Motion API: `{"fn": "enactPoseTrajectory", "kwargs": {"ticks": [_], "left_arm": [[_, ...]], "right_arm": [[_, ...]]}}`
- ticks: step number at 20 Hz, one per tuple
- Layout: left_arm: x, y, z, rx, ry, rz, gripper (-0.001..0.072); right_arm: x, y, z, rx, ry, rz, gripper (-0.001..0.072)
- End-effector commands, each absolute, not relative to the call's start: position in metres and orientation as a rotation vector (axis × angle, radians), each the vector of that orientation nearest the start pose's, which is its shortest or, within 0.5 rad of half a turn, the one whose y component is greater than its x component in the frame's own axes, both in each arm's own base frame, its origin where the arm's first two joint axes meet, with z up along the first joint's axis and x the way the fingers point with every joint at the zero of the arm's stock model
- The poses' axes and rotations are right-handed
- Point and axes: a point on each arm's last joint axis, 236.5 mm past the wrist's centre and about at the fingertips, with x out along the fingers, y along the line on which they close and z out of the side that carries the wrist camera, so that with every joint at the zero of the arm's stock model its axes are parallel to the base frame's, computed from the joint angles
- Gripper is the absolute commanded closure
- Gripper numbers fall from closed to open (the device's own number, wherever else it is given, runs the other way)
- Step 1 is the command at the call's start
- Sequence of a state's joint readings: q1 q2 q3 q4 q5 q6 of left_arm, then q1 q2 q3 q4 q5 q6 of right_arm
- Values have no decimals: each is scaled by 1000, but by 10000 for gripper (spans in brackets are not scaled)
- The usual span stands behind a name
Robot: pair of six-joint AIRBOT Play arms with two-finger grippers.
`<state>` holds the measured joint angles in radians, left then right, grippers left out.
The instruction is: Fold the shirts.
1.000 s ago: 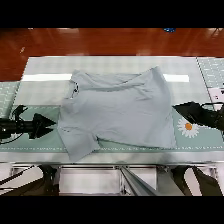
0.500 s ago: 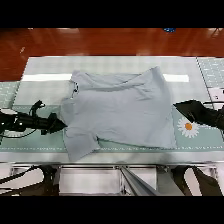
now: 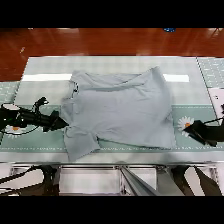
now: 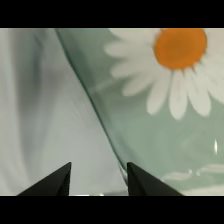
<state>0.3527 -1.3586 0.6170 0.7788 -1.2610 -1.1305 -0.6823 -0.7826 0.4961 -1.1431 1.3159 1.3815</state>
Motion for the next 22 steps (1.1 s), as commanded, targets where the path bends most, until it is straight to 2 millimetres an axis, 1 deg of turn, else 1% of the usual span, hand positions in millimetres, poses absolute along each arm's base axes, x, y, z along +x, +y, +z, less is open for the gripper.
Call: {"fn": "enactPoseTrajectory", "kwargs": {"ticks": [1,2,6,9,13,15,17,19,21,22], "left_arm": [[250,-79,-95,-878,1574,-380,693],[251,-79,-95,-877,1570,-375,693],[252,-78,-96,-881,1569,-366,693],[255,-76,-97,-878,1559,-355,693],[256,-75,-98,-875,1554,-350,693],[256,-75,-98,-875,1554,-350,693],[256,-75,-98,-876,1554,-350,693],[256,-76,-98,-876,1554,-350,693],[256,-76,-98,-876,1554,-350,693],[256,-76,-98,-876,1554,-351,693]], "right_arm": [[162,-31,-76,766,1552,-167,307],[163,-29,-78,785,1559,-160,307],[157,-22,-90,835,1638,-136,307],[160,-21,-94,857,1639,-133,307],[165,-7,-99,935,1662,-69,307],[172,-1,-103,964,1655,-23,307],[172,10,-108,994,1692,20,307],[167,22,-117,931,1761,60,307],[175,34,-121,876,1762,83,307],[181,42,-120,873,1747,104,324]]}}
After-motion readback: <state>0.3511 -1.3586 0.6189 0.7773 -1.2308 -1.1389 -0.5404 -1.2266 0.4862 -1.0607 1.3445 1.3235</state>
